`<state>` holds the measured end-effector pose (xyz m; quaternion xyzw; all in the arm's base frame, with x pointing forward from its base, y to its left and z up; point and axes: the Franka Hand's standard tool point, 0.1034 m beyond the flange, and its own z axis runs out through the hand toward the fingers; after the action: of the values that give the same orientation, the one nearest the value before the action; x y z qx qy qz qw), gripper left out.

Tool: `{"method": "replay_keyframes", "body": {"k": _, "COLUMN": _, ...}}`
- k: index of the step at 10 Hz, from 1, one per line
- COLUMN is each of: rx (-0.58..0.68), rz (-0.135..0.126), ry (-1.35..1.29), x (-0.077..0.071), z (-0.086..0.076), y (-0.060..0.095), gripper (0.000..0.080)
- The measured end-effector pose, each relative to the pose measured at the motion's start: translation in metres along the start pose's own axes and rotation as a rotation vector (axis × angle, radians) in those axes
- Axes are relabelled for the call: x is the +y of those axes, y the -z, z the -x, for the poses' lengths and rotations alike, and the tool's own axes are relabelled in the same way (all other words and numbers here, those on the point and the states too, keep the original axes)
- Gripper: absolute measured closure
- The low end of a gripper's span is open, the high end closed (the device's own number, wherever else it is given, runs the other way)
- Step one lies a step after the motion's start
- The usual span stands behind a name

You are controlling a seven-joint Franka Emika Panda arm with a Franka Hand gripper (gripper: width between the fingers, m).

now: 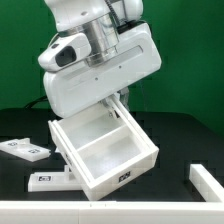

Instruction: Assemble cabinet

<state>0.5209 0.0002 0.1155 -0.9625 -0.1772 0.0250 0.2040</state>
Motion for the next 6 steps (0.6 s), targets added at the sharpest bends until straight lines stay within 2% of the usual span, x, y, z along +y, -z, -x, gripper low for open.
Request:
{"method": "replay_keyframes", "body": {"k": 1, "rx": 0.007, "rz": 0.014, "ry": -0.065, "x": -0.002, "z": -0.003, "y": 0.000, "gripper": 0.0767}}
{"method": "replay_keyframes", "body": {"k": 2, "rx": 0.012, "rz": 0.041, "ry": -0.132, "x": -0.011, "z": -0.007, "y": -0.002, "gripper": 0.0767}}
{"method": "replay_keyframes", "body": {"k": 4, "rx": 0.017, "rz": 0.054, "ry": -0.269, "x": -0.026, "z": -0.017, "y": -0.011, "gripper": 0.0767}}
{"method": "replay_keyframes", "body": {"k": 6, "rx": 0.040, "rz": 0.064, "ry": -0.391, "x": -0.031, "z": -0.036, "y": -0.017, "gripper": 0.0767}}
